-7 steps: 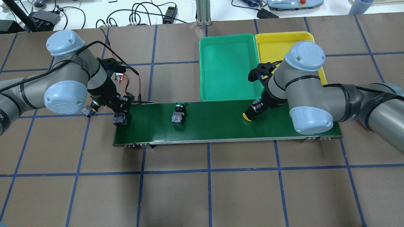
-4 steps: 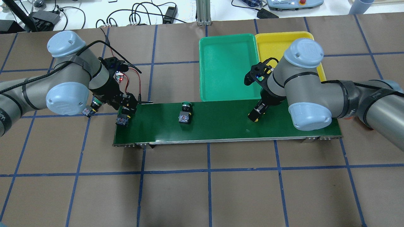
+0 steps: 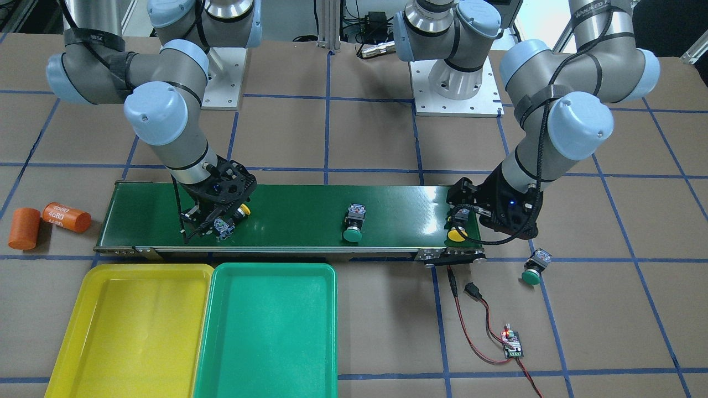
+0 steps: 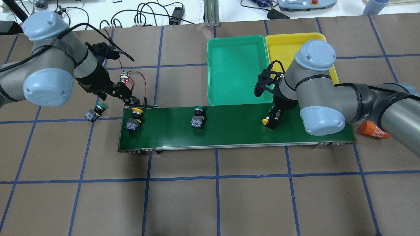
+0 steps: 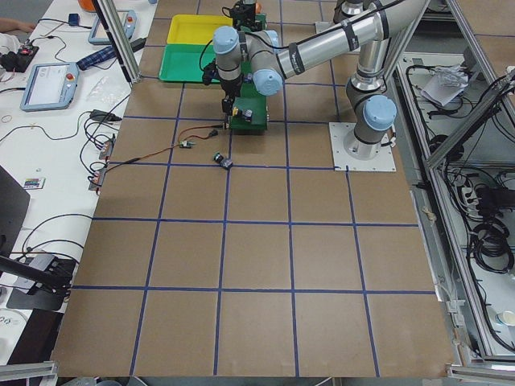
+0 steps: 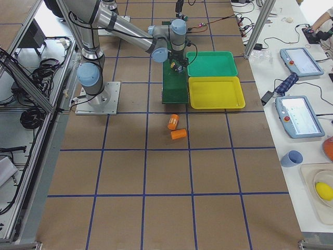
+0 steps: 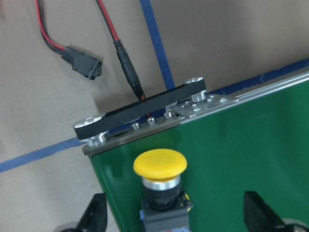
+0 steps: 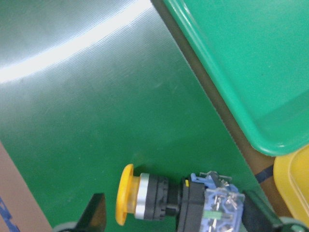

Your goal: Sort buttons by color to trays

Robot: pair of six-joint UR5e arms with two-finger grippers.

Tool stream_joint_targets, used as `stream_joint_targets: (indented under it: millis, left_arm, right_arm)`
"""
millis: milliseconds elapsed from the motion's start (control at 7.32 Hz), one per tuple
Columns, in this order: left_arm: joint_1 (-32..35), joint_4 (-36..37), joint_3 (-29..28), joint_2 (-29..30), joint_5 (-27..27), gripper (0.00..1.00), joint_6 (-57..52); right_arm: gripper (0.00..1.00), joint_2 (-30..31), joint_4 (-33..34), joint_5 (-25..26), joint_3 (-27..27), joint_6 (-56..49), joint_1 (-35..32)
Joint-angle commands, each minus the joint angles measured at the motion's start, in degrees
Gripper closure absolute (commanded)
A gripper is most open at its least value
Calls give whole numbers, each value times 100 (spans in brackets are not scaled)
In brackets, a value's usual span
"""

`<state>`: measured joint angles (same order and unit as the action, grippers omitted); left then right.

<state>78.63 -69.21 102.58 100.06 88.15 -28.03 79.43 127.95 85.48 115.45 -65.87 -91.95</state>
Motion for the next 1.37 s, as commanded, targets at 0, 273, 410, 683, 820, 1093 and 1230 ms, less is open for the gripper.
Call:
stream_joint_targets:
  millis: [0, 273, 410, 683, 820, 1093, 1230]
  left_arm:
    - [-609, -23, -159, 275, 484, 0, -597]
    - [-760, 518, -185, 670, 484, 0, -1017]
    - [-953, 793, -168, 820, 458, 0, -1237]
    - [-1174, 822, -54, 1119, 423, 0, -1746]
    - [-1174, 952, 7, 1251, 397, 0, -1906]
    - [-1183, 980, 105, 1384, 195, 0, -1969]
    - [-1183, 1015, 105, 1480, 203, 0, -2065]
  right_arm:
    - [0, 37, -85, 434, 30, -1293, 2]
    - [0, 11, -77, 444, 30, -2530, 2]
    - [0, -7, -77, 452, 30, -2901, 2]
    - [0, -16, -77, 409, 30, -2993, 2]
    - [8, -24, -68, 452, 30, -3306, 2]
    - [32, -7, -77, 487, 65, -3468, 28]
    - [46, -7, -77, 757, 100, -3485, 28]
